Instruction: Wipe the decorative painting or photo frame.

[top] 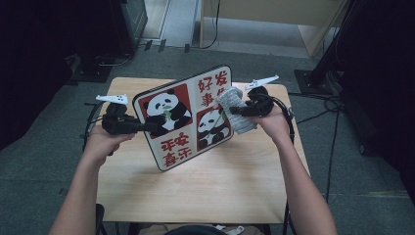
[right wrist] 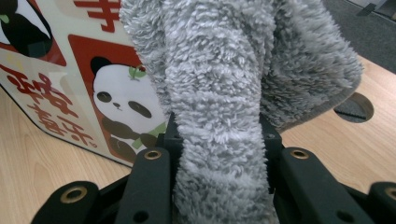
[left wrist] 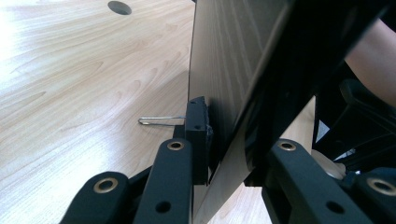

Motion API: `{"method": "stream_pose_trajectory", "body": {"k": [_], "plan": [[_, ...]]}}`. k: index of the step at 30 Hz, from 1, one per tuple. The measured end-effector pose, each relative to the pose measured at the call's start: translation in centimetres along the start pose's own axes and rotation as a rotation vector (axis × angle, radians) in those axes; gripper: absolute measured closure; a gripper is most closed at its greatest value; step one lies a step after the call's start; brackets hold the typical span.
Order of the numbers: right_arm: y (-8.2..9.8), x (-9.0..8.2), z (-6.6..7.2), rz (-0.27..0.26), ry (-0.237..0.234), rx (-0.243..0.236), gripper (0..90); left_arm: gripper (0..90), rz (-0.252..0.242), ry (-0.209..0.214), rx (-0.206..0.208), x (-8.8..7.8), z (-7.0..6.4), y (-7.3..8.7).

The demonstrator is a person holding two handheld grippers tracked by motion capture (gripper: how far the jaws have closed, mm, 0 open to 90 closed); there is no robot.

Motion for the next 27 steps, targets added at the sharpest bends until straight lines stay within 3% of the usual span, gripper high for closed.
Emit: {"method": "stream_pose_trajectory", "body": {"k": [19,27], "plan": [[2.0,1.5,0.0,0.011,-0.024,0.029,66.9,77.8,-0.007,0.004,-0.001,0.1,0.0,0.0],[3.1,2.3,0.1,0.05,-0.022,0.032,66.7,77.7,-0.006,0.006,0.001,0.1,0.0,0.0]]}}
Point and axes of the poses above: each handheld gripper's, and its own axes: x roughly forward along the jaws, y roughly out of its underside, z roughly to its left, the point moved 5 cm from there along x, roughly forward along the jaws, and after that the axes turned 4 degrees about z, right-handed, at the moved point
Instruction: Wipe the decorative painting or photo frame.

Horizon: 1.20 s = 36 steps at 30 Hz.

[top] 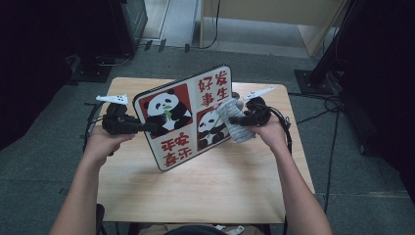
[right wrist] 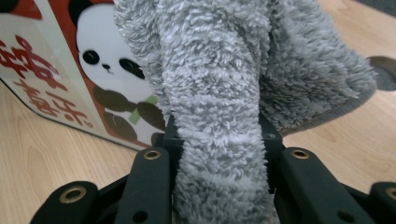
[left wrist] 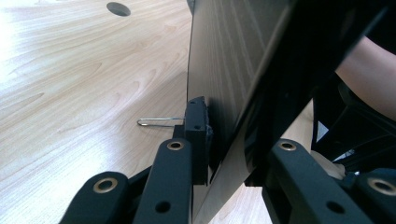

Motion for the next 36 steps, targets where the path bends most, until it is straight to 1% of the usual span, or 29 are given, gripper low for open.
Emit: {"method": "stream_pose_trajectory", "body": {"k": [2,5,8,10,12,15,17,20,22,24,25,26,27,32,36], "plan": [[0.2,0.2,0.0,-0.005,0.0,-0.002,66.6,77.8,0.0,0.0,0.001,0.0,0.0,0.0],[0.7,0.5,0.0,0.005,-0.002,0.0,66.6,77.8,-0.001,-0.001,0.001,0.0,0.0,0.0],[1.1,0.8,0.0,0.008,-0.006,0.011,66.5,77.8,-0.002,-0.001,0.0,0.0,0.0,0.0],[1.3,1.0,0.0,0.02,-0.007,0.015,66.4,77.8,-0.003,-0.001,-0.001,0.0,0.0,0.1],[1.6,1.2,0.0,0.015,-0.007,0.011,66.4,77.8,-0.003,-0.002,-0.001,0.0,0.0,0.1],[2.1,1.6,0.0,0.024,-0.011,0.023,66.4,77.7,-0.005,-0.001,-0.005,0.0,0.0,0.1],[2.3,1.8,-0.1,0.028,-0.011,0.039,66.5,77.5,-0.009,-0.005,-0.013,0.0,0.0,0.1],[2.5,1.9,-0.1,0.032,-0.016,0.052,66.5,77.6,-0.008,-0.006,-0.009,0.0,-0.1,0.1],[3.1,2.2,-0.2,0.039,-0.023,0.072,66.5,77.6,-0.008,-0.005,-0.008,0.0,-0.1,0.1],[3.2,2.4,-0.3,0.047,-0.023,0.075,66.5,77.6,-0.009,-0.004,-0.008,0.0,-0.1,0.1],[3.8,2.7,-0.4,0.067,-0.019,0.073,66.5,77.6,-0.009,-0.003,-0.009,0.0,0.0,0.1],[3.8,2.7,-0.4,0.067,-0.019,0.073,66.5,77.6,-0.009,-0.003,-0.009,0.0,0.0,0.1],[4.2,2.9,-0.5,0.079,-0.015,0.081,66.5,77.5,-0.009,-0.001,-0.008,0.0,0.0,0.1],[4.7,3.5,-0.4,0.091,-0.009,0.078,66.4,77.4,-0.01,0.002,-0.007,0.0,0.0,0.1],[5.1,3.9,-0.4,0.091,-0.009,0.076,66.4,77.2,-0.012,0.007,-0.006,0.1,0.0,0.2]]}}
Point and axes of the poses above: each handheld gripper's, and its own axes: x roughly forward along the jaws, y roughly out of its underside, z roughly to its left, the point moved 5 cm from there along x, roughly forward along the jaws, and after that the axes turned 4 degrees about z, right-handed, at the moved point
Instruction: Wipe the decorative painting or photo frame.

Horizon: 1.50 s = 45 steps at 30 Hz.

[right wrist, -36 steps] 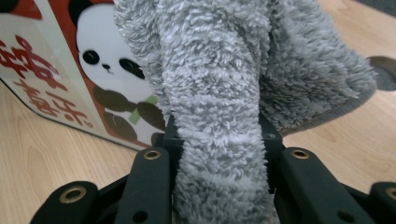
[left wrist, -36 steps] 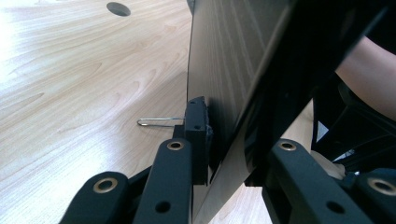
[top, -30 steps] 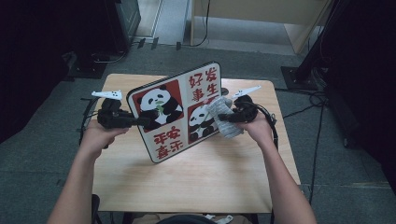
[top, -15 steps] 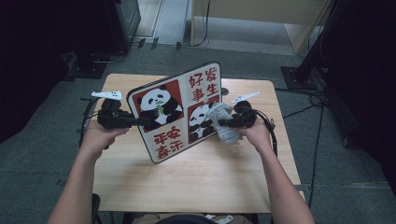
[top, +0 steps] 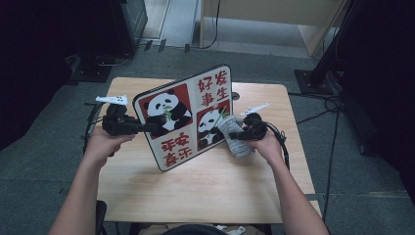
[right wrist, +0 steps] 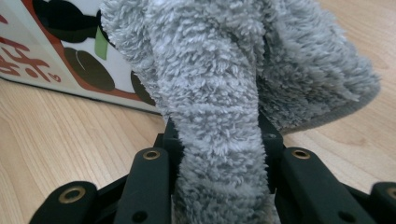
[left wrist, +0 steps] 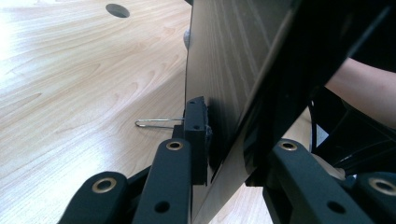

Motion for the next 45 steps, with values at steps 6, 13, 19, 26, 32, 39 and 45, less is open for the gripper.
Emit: {"method": "stream_pose_trajectory", "body": {"k": [6,13,19,26,32,39,45], "plan": [[0.5,0.5,0.0,-0.001,-0.007,0.012,66.3,77.2,0.0,0.001,0.003,0.0,0.0,0.0],[1.3,1.6,-0.3,0.033,-0.009,0.022,66.3,77.0,-0.003,-0.001,0.002,0.0,-0.1,0.1],[1.4,1.7,-0.4,0.039,-0.01,0.03,66.2,76.8,-0.002,-0.007,-0.003,0.0,-0.3,0.2],[1.2,0.5,-0.5,0.028,0.001,0.044,67.7,76.5,-0.003,-0.009,-0.006,0.0,-0.4,0.2],[0.1,-1.1,0.0,0.002,0.023,0.01,67.9,76.6,-0.007,-0.016,-0.031,0.0,-0.4,0.2],[-1.5,-3.5,0.7,-0.039,0.034,0.004,67.8,76.0,-0.018,-0.009,-0.035,0.0,-0.3,0.3],[-2.9,-5.5,1.4,-0.068,0.039,-0.009,67.8,75.9,-0.02,-0.003,-0.033,-0.1,-0.2,0.3]]}}
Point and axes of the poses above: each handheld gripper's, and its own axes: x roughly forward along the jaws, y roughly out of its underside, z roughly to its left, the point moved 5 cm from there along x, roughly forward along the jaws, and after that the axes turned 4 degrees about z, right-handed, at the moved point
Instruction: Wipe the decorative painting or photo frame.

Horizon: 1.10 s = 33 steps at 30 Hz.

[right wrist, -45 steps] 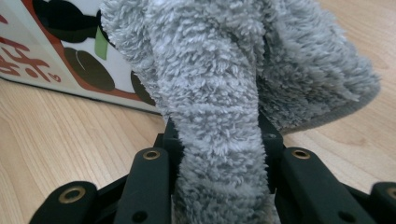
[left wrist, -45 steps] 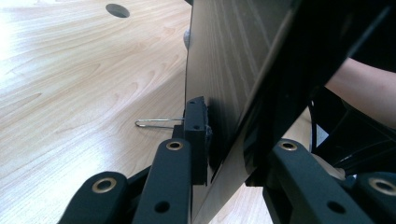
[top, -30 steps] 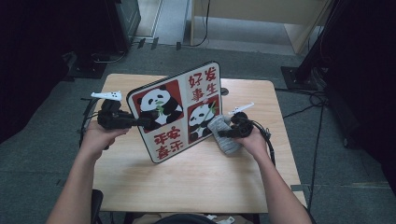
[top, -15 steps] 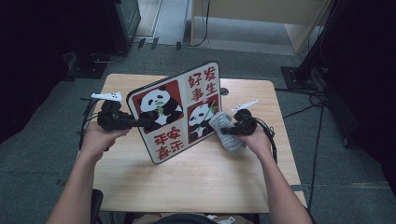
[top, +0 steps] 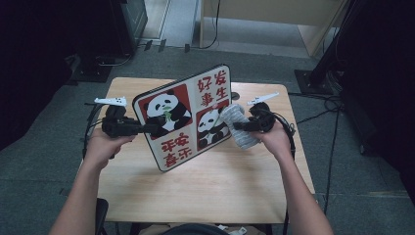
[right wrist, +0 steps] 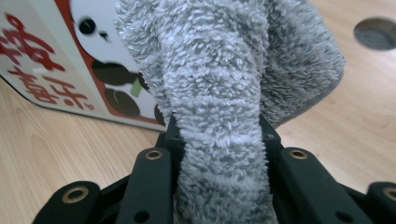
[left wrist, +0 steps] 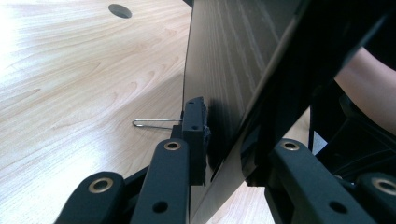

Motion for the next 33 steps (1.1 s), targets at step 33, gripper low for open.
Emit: {"method": "stream_pose_trajectory", "body": {"k": [33], "plan": [[-14.1,-8.6,6.1,-0.045,0.0,-0.138,67.5,76.9,0.003,-0.003,0.021,0.0,0.1,-0.1]]}}
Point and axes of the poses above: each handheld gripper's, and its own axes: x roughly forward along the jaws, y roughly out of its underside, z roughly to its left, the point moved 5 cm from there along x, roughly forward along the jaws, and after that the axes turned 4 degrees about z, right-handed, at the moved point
